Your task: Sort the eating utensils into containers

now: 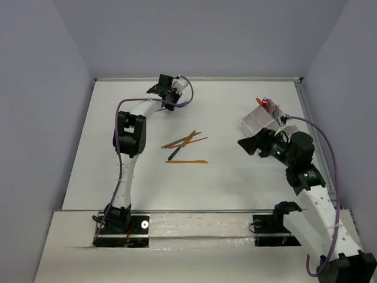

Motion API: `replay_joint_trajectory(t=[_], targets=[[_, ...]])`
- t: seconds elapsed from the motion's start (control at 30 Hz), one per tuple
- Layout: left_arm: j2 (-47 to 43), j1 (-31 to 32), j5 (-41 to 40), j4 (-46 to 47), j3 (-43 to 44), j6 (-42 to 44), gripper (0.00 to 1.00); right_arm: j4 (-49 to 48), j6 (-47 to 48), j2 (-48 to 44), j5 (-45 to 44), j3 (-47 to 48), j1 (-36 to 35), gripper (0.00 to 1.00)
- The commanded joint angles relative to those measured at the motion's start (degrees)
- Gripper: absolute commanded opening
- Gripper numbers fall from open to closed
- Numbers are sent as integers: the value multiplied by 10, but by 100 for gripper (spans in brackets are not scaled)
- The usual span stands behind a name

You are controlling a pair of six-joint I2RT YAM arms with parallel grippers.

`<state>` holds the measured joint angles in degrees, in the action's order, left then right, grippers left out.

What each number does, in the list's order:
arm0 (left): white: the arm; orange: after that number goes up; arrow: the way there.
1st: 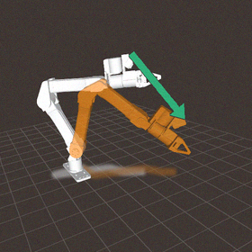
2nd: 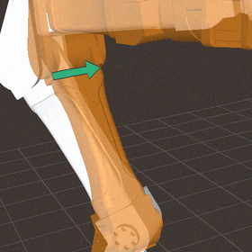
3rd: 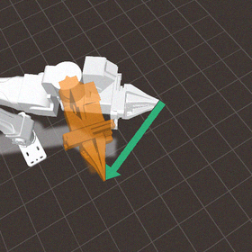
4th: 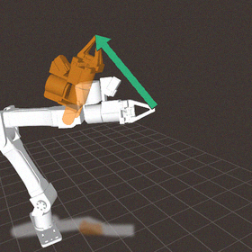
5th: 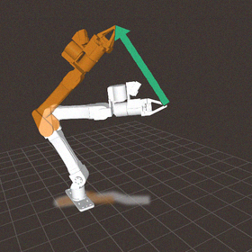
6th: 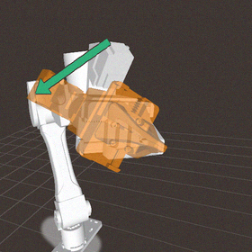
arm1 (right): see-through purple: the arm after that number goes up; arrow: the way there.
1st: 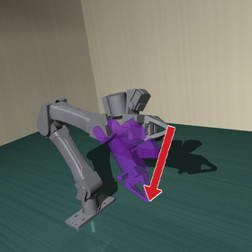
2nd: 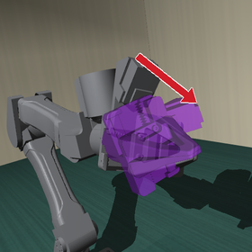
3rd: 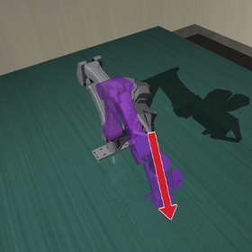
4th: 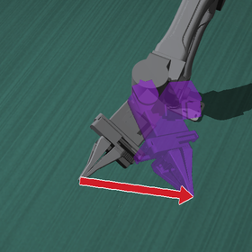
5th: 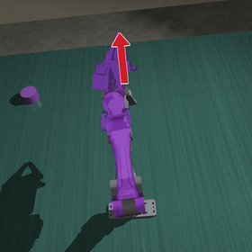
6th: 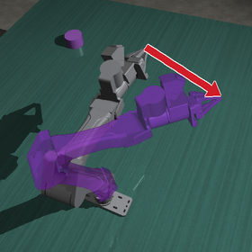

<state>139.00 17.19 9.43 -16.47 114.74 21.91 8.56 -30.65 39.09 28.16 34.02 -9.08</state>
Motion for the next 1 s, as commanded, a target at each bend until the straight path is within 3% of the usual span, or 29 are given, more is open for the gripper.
replay_joint_trajectory(t=[0.0,0.03,0.13,0.37,0.47,0.7,0.73,0.87,0.97], targets=[[-20,-3,6,-45,-27,-12,12,-19,7,-3,0,30,-4,92],[-26,-3,6,-46,-29,-16,6,-21,5,-5,-2,30,-4,92],[-54,-3,9,-44,-49,-31,0,-21,5,-8,-4,29,-4,92],[-101,-3,31,-24,-123,-69,0,-15,9,-21,-11,20,-4,92],[-107,-3,27,-22,-140,-75,20,-20,8,-24,-18,11,-4,92],[-98,2,19,-48,-147,-71,32,-17,7,5,-13,10,-4,91],[-103,2,14,-42,-152,-73,29,-25,4,10,-11,9,-4,91],[-113,2,-16,-22,-179,-77,0,-47,-13,19,0,5,-4,91],[-126,8,-36,-5,-195,-78,0,-57,-16,28,0,6,-4,91]])
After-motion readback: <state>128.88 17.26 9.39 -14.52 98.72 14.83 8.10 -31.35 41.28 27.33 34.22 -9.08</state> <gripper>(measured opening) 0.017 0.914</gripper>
